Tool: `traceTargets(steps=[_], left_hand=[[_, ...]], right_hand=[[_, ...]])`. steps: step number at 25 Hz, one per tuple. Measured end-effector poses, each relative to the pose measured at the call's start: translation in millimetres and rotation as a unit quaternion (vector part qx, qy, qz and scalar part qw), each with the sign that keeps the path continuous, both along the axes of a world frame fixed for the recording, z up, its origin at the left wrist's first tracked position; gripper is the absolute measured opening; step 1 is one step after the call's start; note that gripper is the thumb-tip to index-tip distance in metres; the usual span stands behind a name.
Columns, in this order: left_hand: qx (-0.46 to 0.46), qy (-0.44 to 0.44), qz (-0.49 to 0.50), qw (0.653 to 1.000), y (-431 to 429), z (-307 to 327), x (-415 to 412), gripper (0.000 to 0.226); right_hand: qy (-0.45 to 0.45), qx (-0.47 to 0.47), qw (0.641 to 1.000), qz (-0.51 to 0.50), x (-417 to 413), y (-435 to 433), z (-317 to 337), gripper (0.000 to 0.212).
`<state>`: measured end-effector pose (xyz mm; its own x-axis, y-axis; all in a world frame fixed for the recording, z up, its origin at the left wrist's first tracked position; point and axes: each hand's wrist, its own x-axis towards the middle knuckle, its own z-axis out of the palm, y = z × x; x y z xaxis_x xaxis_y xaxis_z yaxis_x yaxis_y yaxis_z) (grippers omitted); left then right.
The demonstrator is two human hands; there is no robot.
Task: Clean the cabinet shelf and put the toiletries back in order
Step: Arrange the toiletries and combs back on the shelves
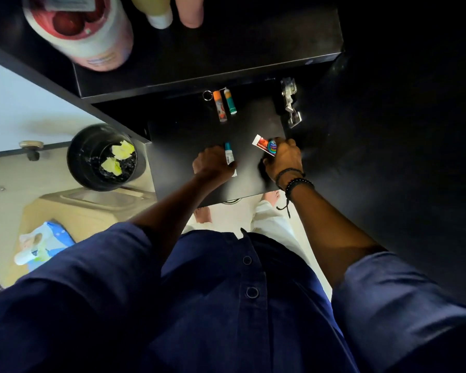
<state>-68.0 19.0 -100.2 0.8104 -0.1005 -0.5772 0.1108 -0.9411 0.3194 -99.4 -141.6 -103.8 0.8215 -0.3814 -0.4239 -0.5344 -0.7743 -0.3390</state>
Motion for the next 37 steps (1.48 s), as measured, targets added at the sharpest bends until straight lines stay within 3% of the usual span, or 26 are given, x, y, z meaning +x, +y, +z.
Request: traceTargets(steps=[6,10,14,21,25,28,30,34,37], left_hand=[[0.017,0.003,0.059,0.998,-23.4,-6.8,-0.2,0.036],[-0.033,0.016,0.095,0.995,-20.3,-18.8,-1.3,0.018],[-0.077,0.014,0.137,0.987,-11.0,-23.2,-3.2,0.015],[-0.132,0.001,0.145,0.981,11.8,-9.8,-3.7,0.006],[-0.189,0.001,0.155,0.970,27.6,1.0,-1.5,0.013],[-0.257,-0.010,0.191,0.947,38.9,21.9,4.2,0.022],[-0.299,-0.025,0.194,0.934,46.1,44.8,7.5,0.025],[-0.396,-0.044,0.192,0.897,64.7,82.3,4.6,0.013],[-0.448,-0.040,0.190,0.873,75.7,105.5,2.4,0.017]], right_hand=[[0.017,-0.003,0.999,0.034,6.1,-9.8,-6.2,0.047],[0.021,-0.014,0.998,0.060,13.2,-11.0,-5.6,0.050],[0.050,-0.034,0.996,0.067,12.8,-8.5,-7.4,0.060],[-0.014,0.017,0.998,0.054,1.7,2.5,4.7,0.034],[-0.076,0.089,0.993,-0.005,7.6,15.9,18.8,0.010],[-0.105,0.189,0.974,-0.065,16.9,32.4,36.6,0.018],[-0.123,0.262,0.954,-0.078,22.7,42.5,52.5,0.028],[-0.149,0.428,0.884,-0.115,23.6,64.7,87.4,0.010],[-0.169,0.475,0.856,-0.110,21.6,81.8,117.7,0.013]])
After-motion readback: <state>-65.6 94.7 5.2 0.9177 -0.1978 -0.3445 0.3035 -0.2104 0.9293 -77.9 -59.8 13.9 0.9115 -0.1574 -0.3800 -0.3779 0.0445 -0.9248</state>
